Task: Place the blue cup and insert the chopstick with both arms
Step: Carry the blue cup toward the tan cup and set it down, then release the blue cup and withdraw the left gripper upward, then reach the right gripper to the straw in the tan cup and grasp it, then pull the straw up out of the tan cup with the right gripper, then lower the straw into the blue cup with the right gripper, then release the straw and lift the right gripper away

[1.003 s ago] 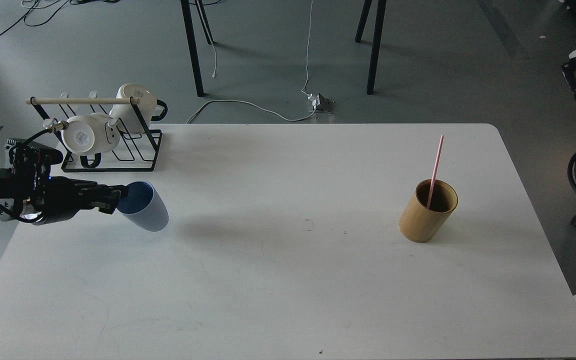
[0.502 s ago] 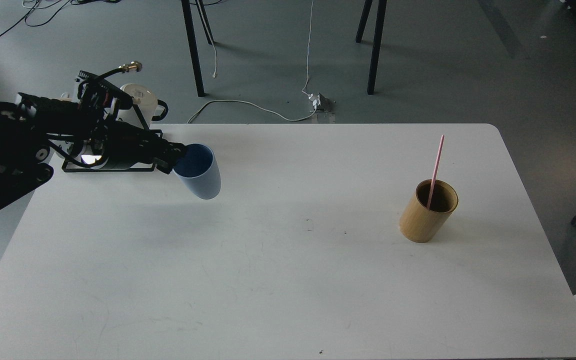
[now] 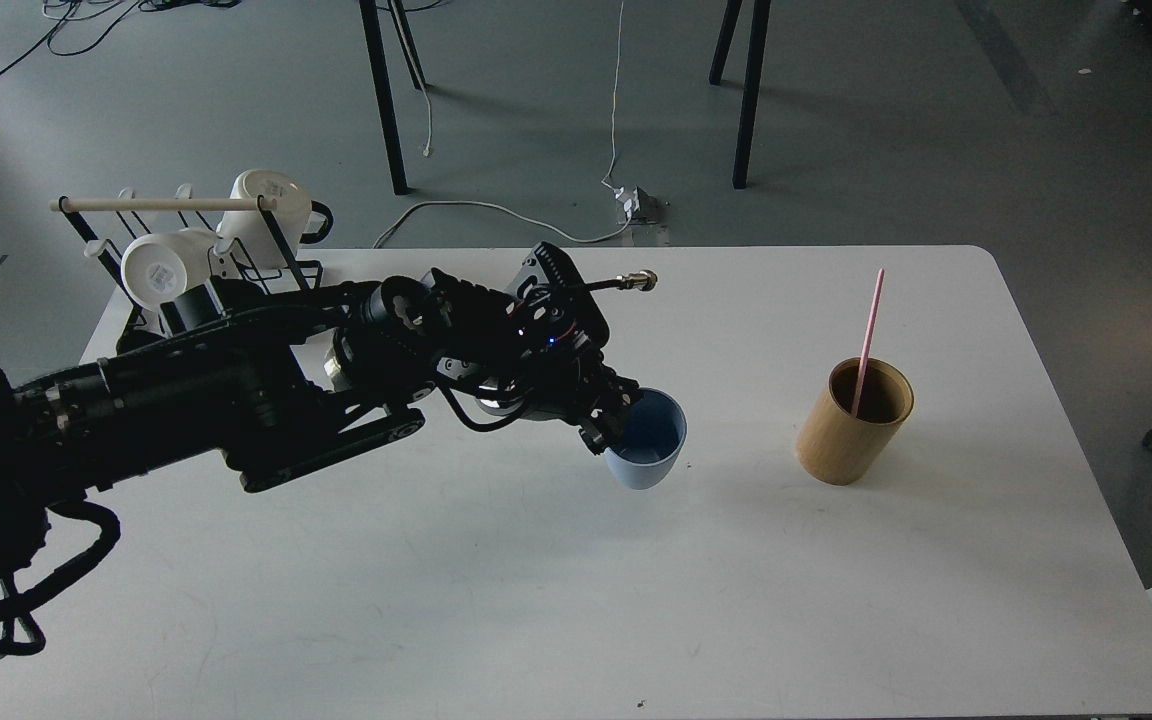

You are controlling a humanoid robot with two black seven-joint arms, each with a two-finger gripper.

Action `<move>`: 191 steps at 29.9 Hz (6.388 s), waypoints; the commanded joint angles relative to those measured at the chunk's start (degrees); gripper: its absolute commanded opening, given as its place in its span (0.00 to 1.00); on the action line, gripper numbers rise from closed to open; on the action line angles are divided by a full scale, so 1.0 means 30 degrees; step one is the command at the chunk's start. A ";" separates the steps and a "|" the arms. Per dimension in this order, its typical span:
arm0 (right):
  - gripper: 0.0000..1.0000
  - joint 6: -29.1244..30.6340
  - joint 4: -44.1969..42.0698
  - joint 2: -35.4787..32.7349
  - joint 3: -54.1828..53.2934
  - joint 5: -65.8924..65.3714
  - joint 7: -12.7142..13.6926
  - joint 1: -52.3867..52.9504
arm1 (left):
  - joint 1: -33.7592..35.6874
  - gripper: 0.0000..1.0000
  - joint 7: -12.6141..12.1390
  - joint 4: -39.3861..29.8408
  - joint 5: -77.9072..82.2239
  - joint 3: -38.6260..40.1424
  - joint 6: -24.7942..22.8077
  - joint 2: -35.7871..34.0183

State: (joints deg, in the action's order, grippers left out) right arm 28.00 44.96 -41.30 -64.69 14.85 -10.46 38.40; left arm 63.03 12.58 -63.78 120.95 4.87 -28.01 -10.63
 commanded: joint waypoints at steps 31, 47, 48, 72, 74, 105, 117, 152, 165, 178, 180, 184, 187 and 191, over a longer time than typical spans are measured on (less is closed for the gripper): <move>0.99 -0.0017 0.6658 -0.5216 0.0937 -0.2921 -0.0089 -0.2575 | -0.1030 0.99 0.0202 0.1923 -1.9820 0.8217 0.0002 -0.3543; 0.98 -0.6078 1.2667 -0.6156 0.2164 -1.8291 -0.0060 -0.5359 | -0.1469 1.00 0.0144 1.1151 -4.2512 1.1736 0.0002 -0.3459; 0.98 -0.6401 1.2814 -0.6156 0.2662 -1.9817 -0.0002 -0.5389 | -0.1499 1.00 0.0144 1.1181 -4.2689 1.1736 0.0002 -0.3312; 0.63 -0.9041 0.9333 -0.0739 1.0308 -3.7820 0.0819 -0.2142 | -0.1587 1.00 -0.0032 1.2588 -4.4536 1.1707 0.0002 -0.2959; 0.56 -0.9011 0.8804 -0.0328 1.0955 -3.7820 0.0819 -0.1554 | -0.1616 1.00 -0.0032 1.2617 -4.4507 1.1649 0.0002 -0.2959; 0.01 -0.8894 1.0468 -0.2051 1.1251 -3.7791 0.0790 -0.0790 | -0.1499 1.00 -0.0032 1.2998 -4.4419 1.1384 0.0002 -0.3106; 0.02 -0.8486 1.2581 -0.4428 1.1133 -3.5981 0.0819 0.5178 | -0.1353 1.00 -0.0061 1.2998 -4.4419 1.1414 0.0002 -0.3252; 0.02 -0.7664 0.8832 0.6324 1.8311 -3.3807 0.2079 0.6681 | -0.1294 1.00 -0.0032 1.2998 -4.4419 1.1443 0.0002 -0.3164; 0.33 -0.7664 0.8743 0.6324 1.8282 -3.3514 0.2343 0.6154 | -0.1324 1.00 -0.0032 1.2998 -4.4419 1.1414 0.0002 -0.3164; 1.00 -0.7605 0.8656 0.6031 1.4041 -3.1205 0.1757 0.6124 | -0.1265 1.00 -0.0032 1.2998 -4.4419 1.1414 0.0002 -0.3223; 1.00 -0.7256 0.8568 0.5828 1.2635 -2.9626 0.1786 0.6153 | -0.1294 1.00 -0.0032 1.3027 -4.4419 1.1414 0.0002 -0.3223; 1.00 -0.6345 0.8188 0.4832 1.0086 -2.5732 0.1728 0.6125 | -0.1324 1.00 -0.0032 1.3027 -4.4419 1.1414 0.0002 -0.3165; 1.00 -0.6579 0.7341 0.4481 0.8240 -2.2626 0.1524 0.5833 | -0.1294 1.00 -0.0032 1.3027 -4.4419 1.1414 0.0002 -0.3135; 1.00 -0.6376 0.5555 0.3952 0.6070 -1.8728 0.1113 0.5539 | -0.1294 1.00 -0.0003 1.2793 -4.4448 1.1472 0.0002 -0.3018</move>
State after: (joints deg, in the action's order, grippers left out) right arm 8.36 65.33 -28.54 -42.19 -49.53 -6.26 55.64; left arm 59.13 12.48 -24.86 -12.33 39.12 -28.00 -19.86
